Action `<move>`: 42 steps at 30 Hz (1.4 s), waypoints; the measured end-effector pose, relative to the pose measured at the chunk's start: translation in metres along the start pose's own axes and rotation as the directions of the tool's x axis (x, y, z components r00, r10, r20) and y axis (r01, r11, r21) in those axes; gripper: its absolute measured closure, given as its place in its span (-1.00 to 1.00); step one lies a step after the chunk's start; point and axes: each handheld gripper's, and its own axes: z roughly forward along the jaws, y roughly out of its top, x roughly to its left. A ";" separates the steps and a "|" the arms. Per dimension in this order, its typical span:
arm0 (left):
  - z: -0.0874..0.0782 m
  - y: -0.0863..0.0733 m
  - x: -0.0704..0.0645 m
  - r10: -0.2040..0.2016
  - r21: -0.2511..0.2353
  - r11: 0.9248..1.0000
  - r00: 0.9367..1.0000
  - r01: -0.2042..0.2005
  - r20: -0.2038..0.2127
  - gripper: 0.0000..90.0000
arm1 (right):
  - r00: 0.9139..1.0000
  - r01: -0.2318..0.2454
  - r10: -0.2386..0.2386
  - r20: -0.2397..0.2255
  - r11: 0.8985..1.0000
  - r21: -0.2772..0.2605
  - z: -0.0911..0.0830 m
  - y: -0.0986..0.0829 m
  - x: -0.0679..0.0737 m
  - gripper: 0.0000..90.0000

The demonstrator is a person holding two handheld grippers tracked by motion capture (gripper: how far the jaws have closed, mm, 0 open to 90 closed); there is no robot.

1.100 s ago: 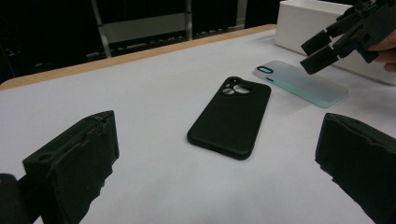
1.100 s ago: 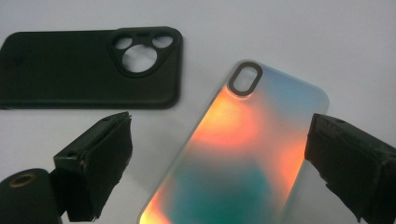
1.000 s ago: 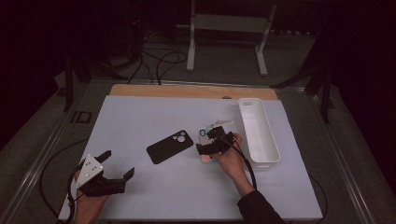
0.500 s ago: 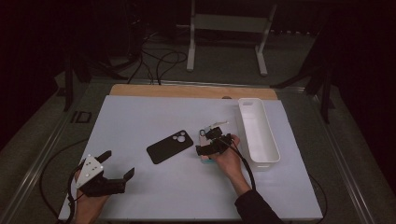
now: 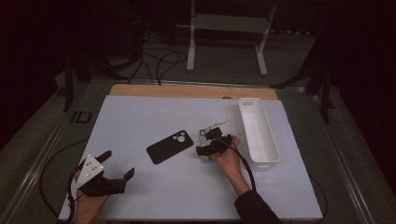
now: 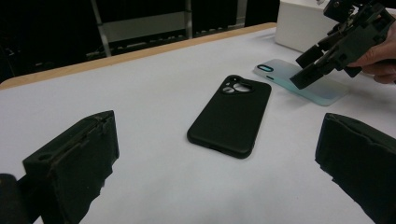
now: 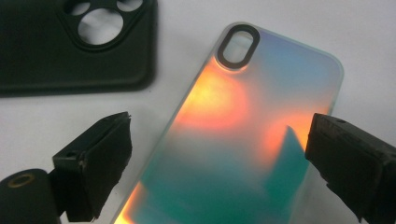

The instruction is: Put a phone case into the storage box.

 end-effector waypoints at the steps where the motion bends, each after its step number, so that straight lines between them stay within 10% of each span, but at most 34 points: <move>1: 0.000 0.000 0.000 0.000 0.000 1.000 1.000 0.000 0.000 -1.00 | 1.000 -0.002 0.002 -0.002 1.000 0.003 -0.001 -0.001 0.000 -0.84; 25: 0.000 0.000 -0.001 0.002 0.000 1.000 1.000 -0.002 0.001 -1.00 | 0.999 -0.030 0.031 -0.009 0.996 0.088 -0.008 -0.010 0.001 -0.81; 33: 0.002 0.000 -0.002 0.006 0.006 1.000 1.000 -0.006 0.002 -1.00 | 0.999 -0.044 0.044 0.003 0.998 0.040 -0.018 -0.013 -0.010 -0.22; 42: 0.002 0.000 -0.002 0.007 0.009 1.000 1.000 -0.007 0.001 -1.00 | 0.993 -0.114 0.112 0.025 0.991 0.068 -0.003 -0.012 0.003 -0.85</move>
